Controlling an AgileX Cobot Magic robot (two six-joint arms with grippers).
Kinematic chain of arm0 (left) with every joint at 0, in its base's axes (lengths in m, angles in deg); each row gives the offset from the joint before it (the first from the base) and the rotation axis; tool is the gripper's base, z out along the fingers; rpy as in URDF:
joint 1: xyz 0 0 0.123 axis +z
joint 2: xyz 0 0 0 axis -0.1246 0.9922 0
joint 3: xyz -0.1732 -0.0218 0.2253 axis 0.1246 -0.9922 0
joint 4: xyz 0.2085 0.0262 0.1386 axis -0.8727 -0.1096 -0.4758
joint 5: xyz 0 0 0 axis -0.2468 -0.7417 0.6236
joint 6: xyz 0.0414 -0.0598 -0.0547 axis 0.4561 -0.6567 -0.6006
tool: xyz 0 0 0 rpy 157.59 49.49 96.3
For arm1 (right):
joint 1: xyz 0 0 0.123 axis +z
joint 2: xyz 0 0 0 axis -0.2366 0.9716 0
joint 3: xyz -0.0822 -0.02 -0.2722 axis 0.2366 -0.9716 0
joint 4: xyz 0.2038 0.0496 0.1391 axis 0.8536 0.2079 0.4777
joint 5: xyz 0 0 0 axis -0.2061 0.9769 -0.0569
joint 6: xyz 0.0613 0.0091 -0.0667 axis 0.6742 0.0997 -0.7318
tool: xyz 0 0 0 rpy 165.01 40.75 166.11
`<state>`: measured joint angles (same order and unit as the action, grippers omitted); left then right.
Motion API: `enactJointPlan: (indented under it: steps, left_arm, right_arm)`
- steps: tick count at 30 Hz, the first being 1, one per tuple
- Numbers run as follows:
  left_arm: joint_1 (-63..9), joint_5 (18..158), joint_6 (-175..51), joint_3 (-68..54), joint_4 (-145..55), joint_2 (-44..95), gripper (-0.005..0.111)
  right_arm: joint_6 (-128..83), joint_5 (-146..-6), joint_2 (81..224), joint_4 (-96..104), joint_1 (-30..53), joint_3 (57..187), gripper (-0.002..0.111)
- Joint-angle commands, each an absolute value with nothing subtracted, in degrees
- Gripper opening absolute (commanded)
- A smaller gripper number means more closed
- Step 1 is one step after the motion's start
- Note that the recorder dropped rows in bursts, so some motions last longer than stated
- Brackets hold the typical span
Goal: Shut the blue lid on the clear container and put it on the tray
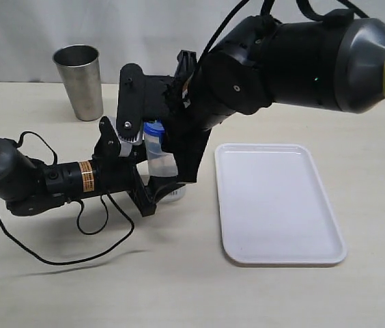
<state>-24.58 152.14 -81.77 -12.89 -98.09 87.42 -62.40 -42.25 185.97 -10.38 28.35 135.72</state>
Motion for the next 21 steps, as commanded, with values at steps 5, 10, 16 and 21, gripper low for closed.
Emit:
enactJointPlan:
  steps: [5, 10, 16, 21]
  left_arm:
    - [-25.75, 154.34, -71.05, -13.08, -104.64, 87.49, 0.0]
    - [-25.75, 154.34, -61.34, -13.08, -104.47, 87.49, 0.0]
    - [-25.75, 154.34, -59.97, -13.08, -105.41, 87.49, 0.0]
    - [-25.75, 154.34, -57.0, -13.08, -108.99, 87.49, 0.0]
  right_arm:
    - [-59.79, -30.94, 181.68, 7.42, 27.78, 141.91, 0.051]
    - [-56.85, -24.88, 177.83, 9.22, 27.78, 147.13, 0.05]
    - [-48.52, -11.93, 178.16, 14.99, 24.05, 154.76, 0.05]
    - [-56.95, -5.76, 181.88, 23.99, 19.03, 157.22, 0.05]
